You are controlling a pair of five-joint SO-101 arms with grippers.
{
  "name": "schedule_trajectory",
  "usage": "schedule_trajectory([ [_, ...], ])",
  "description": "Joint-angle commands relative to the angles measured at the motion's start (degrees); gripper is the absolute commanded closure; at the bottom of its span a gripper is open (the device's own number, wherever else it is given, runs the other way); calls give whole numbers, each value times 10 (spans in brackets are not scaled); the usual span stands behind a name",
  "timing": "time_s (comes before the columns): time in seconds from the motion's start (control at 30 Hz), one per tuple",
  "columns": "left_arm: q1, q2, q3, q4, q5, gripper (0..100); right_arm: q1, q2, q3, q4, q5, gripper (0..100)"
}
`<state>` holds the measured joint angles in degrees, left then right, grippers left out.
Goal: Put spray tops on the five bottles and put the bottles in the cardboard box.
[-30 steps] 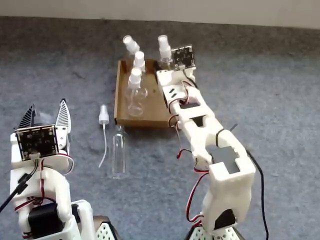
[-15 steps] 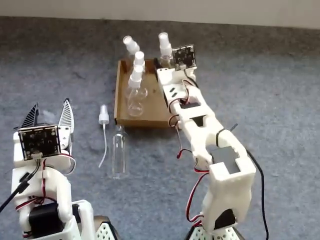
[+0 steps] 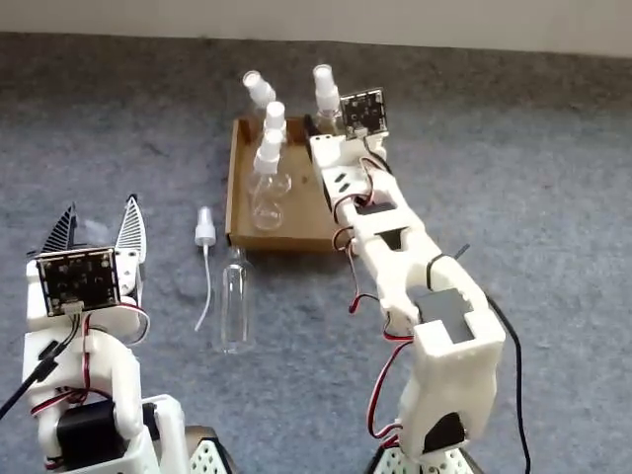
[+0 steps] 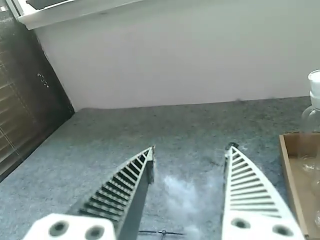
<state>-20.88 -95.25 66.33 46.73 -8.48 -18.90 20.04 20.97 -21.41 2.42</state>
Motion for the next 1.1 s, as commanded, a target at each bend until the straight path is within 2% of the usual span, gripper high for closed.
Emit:
schedule_trajectory([
  [0.0,9,7,-1,-11,4,784,2,-13,-5,-11,-4,906],
  [0.5,9,7,-1,-11,4,784,-4,-13,-4,-8,-1,793],
  [1.07,9,7,-1,-11,4,784,-20,-18,-9,-8,0,789],
])
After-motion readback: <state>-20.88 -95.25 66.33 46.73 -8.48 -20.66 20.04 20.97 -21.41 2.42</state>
